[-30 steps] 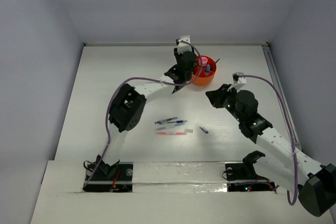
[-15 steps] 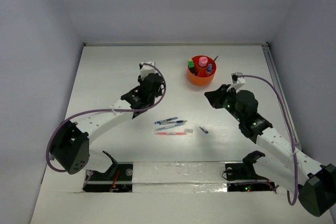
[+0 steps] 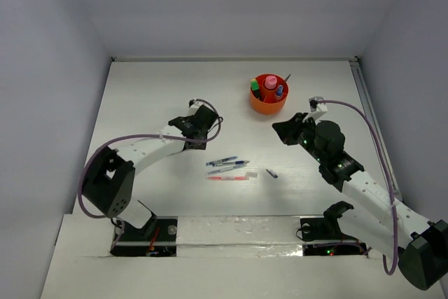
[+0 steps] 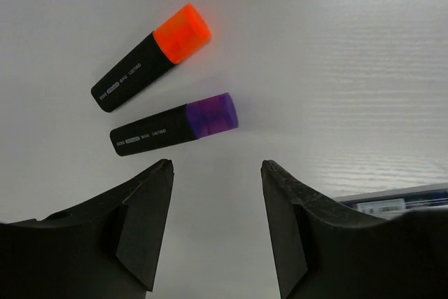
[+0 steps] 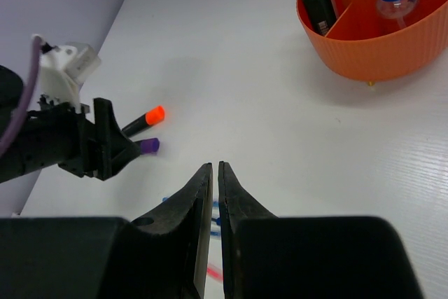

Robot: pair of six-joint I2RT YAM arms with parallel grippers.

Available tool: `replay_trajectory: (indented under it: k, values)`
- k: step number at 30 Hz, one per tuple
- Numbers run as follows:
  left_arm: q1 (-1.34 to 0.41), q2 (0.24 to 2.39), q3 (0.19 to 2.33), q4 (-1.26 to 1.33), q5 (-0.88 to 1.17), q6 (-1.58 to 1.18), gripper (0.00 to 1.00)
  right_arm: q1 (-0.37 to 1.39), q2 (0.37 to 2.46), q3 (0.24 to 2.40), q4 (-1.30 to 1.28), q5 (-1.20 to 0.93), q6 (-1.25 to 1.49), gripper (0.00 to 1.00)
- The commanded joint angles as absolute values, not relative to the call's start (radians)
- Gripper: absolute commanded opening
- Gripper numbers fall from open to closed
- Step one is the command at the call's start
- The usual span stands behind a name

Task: Sort the stationery into containers
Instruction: Pick up the pen from the center of the board.

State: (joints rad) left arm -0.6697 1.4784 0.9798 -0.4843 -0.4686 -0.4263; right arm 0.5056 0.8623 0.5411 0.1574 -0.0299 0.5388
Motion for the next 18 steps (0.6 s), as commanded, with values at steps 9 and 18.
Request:
replay_trajectory:
  k: [9, 18]
  values:
    - [-0.592, 1.580, 1.037, -0.479, -0.419, -0.135, 0.51, 0.515, 0.854, 0.552, 0.187, -0.035, 0.534, 0.14]
    - [-0.551, 1.647, 1.042, -0.453, -0.325, -0.110, 0.49, 0.515, 0.851, 0.555, 0.181, -0.032, 0.529, 0.14]
